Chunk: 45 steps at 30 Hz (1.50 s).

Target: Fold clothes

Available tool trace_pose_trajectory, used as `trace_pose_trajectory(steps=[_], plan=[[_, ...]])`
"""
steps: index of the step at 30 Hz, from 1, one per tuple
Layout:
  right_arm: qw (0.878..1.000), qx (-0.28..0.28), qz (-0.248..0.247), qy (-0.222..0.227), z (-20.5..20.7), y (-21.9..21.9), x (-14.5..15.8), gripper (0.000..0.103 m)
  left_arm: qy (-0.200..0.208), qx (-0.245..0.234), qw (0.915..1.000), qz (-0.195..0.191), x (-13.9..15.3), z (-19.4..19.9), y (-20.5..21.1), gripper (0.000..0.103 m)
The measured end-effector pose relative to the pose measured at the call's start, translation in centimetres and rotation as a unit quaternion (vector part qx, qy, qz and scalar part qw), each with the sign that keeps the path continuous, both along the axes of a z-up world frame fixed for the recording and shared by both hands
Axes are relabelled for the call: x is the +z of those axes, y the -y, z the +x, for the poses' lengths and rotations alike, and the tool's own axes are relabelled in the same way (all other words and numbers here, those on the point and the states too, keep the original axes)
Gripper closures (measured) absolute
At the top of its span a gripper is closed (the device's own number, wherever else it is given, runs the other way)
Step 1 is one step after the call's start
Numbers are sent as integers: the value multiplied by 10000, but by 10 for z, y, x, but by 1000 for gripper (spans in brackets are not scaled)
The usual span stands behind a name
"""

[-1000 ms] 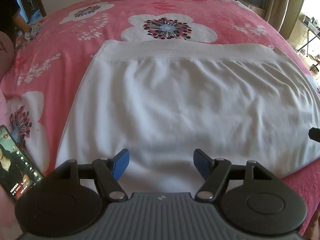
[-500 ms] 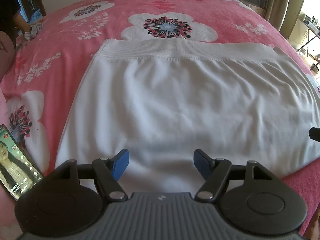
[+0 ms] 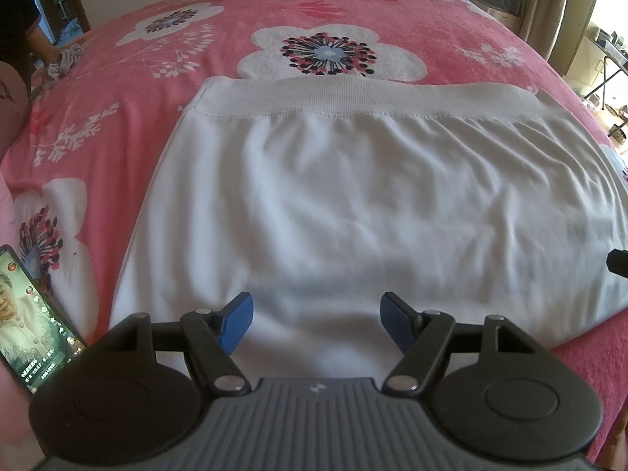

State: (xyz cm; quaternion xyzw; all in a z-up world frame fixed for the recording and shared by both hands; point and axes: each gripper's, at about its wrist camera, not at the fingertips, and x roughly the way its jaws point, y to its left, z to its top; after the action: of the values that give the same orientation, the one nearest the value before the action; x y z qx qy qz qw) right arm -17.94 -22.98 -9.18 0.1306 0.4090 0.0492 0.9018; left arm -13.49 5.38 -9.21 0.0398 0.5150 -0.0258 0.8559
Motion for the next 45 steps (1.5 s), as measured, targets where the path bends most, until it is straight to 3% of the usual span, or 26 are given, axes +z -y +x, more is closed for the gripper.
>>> trace_pose_trajectory(steps=[45], plan=[[10000, 21, -7, -13, -1, -1, -2, 79, -61, 52, 10000, -26, -3, 0, -1, 30]])
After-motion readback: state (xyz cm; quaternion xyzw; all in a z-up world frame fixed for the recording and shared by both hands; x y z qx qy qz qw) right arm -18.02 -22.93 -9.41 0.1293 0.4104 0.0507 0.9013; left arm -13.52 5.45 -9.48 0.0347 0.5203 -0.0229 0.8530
